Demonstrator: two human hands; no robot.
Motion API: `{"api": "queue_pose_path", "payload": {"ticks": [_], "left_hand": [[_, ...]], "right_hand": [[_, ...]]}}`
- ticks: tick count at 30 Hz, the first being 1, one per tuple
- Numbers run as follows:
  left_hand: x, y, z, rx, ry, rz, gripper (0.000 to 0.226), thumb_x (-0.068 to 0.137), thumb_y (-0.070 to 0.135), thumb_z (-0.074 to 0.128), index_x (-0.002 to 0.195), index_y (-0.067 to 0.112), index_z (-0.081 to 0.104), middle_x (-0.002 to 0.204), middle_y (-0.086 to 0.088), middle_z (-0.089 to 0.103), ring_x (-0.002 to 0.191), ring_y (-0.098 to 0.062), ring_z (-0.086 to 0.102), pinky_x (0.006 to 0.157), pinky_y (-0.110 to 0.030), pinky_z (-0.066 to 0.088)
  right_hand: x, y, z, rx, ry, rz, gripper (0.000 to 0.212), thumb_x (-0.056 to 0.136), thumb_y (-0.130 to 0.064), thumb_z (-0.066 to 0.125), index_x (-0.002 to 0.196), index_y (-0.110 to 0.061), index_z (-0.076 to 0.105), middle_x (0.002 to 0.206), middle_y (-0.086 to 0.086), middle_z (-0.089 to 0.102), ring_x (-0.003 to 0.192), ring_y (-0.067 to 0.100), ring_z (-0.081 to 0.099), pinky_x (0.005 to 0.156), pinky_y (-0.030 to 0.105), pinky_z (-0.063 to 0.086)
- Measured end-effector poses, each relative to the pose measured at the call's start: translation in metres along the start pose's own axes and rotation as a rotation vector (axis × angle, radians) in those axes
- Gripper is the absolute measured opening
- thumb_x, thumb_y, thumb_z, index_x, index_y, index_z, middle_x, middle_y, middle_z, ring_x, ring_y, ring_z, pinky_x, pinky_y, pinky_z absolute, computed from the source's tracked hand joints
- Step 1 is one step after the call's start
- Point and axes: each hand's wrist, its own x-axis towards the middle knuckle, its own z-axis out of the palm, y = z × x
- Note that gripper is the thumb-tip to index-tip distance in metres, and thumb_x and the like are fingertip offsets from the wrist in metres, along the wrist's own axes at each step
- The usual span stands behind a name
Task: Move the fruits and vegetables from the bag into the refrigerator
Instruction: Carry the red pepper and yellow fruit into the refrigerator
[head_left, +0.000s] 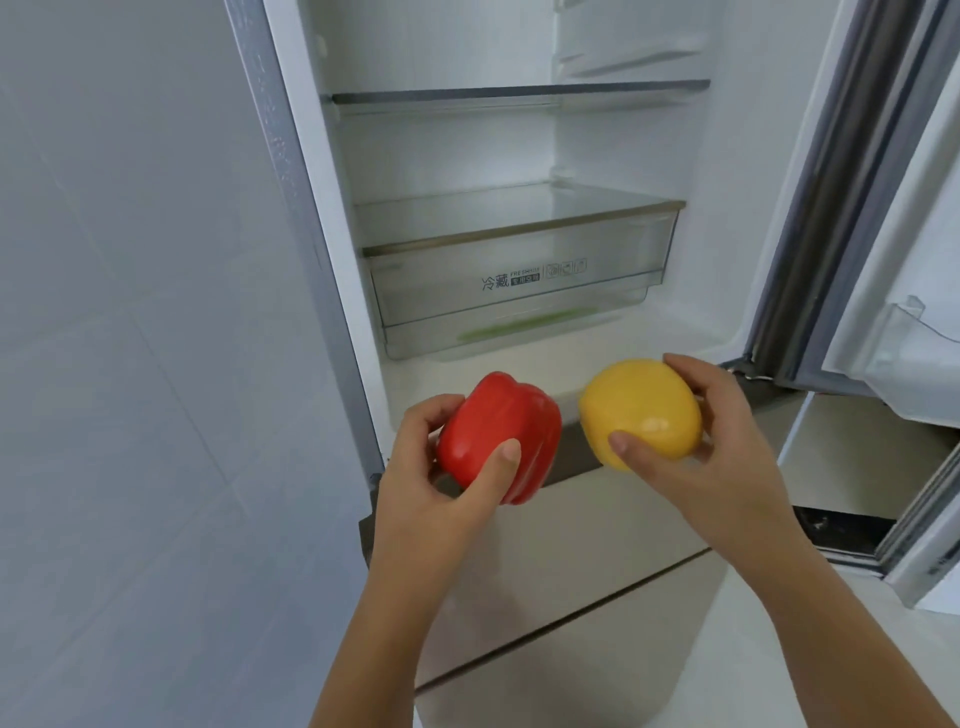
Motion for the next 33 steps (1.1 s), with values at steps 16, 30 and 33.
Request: {"api": "queue_pose_path", "payload": {"ticks": [16, 30, 33], "left_hand": [[0.139, 0.001, 0.054, 0.051, 0.169, 0.179, 0.057, 0.059, 0.053, 0.065, 0.111, 0.033, 0.053, 0.114, 0.005, 0.056, 0.096, -0.006, 0.057, 0.068, -0.011, 0.047], [0.267, 0.016, 0.077, 0.270, 0.316, 0.245, 0.052, 0.047, 0.060, 0.063, 0.095, 0.042, 0.052, 0.096, 0.017, 0.059, 0.079, 0.002, 0.056, 0.064, -0.008, 0.045], [0.283, 0.017, 0.075, 0.341, 0.308, 0.224, 0.057, 0.045, 0.058, 0.067, 0.097, 0.040, 0.051, 0.094, 0.018, 0.058, 0.080, 0.005, 0.056, 0.066, -0.011, 0.047]], "right_hand": [[0.159, 0.043, 0.020, 0.100, -0.068, -0.215, 0.066, 0.055, -0.053, 0.071, 0.112, -0.052, 0.038, 0.116, -0.034, 0.039, 0.105, -0.013, 0.043, 0.077, 0.016, 0.042], [0.293, 0.047, 0.020, 0.137, -0.184, -0.421, 0.063, 0.057, -0.041, 0.071, 0.111, -0.051, 0.039, 0.118, -0.030, 0.042, 0.103, -0.018, 0.041, 0.075, -0.003, 0.033], [0.308, 0.047, 0.025, 0.113, -0.210, -0.473, 0.064, 0.058, -0.041, 0.072, 0.111, -0.052, 0.038, 0.120, -0.028, 0.043, 0.106, -0.015, 0.041, 0.078, -0.002, 0.033]]}}
